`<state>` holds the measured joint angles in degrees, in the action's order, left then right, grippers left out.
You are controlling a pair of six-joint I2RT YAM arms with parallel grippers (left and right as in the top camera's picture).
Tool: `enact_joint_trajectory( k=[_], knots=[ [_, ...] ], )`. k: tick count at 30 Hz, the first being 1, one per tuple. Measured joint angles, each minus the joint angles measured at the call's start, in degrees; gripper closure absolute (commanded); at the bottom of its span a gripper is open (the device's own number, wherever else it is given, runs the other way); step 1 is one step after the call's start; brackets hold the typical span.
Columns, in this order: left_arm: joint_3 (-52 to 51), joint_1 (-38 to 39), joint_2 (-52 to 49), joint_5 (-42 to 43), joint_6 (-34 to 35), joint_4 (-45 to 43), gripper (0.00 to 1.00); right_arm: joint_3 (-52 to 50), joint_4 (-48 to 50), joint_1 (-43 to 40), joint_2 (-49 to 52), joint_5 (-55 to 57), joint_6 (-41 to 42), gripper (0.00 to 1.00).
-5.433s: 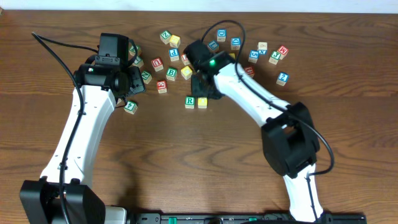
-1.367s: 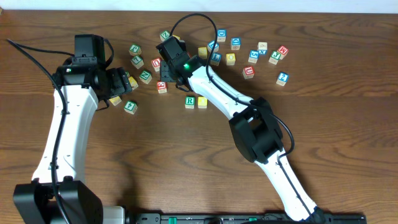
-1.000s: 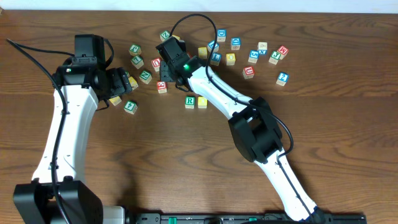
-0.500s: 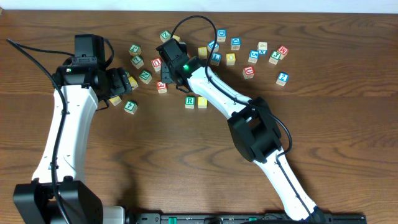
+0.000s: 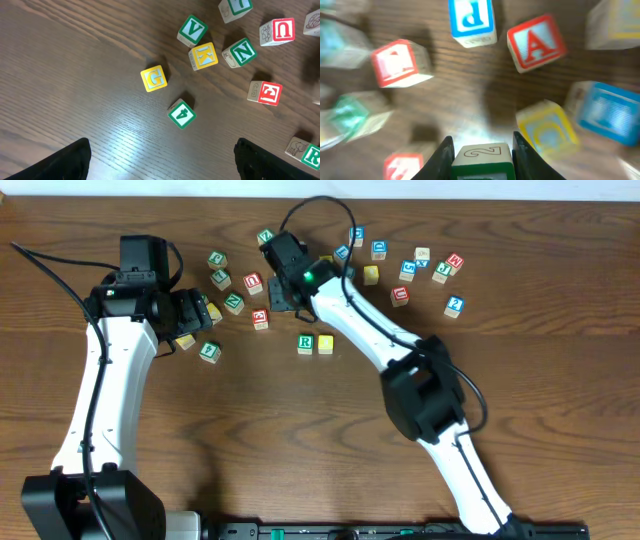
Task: Spell out ROBOT
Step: 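Place the green B block right of the O block and release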
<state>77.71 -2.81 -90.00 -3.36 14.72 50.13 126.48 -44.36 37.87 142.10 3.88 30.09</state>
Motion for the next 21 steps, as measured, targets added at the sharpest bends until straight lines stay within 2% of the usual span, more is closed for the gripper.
enact_joint_trajectory(
  k=[11,17,21],
  knots=[
    [0.0,0.0,0.0,0.02,0.0,0.02,0.1,0.44,-18.51,-3.74,-22.08,0.04,-2.14,0.81],
    [0.0,0.0,0.0,0.0,0.0,0.0,0.1,0.2,-28.81,-6.27,-23.43,0.04,-2.34,0.81],
    [0.0,0.0,0.0,-0.02,0.0,0.0,0.09,-3.52,-29.62,-7.13,-23.32,0.04,-2.29,0.8]
  ],
)
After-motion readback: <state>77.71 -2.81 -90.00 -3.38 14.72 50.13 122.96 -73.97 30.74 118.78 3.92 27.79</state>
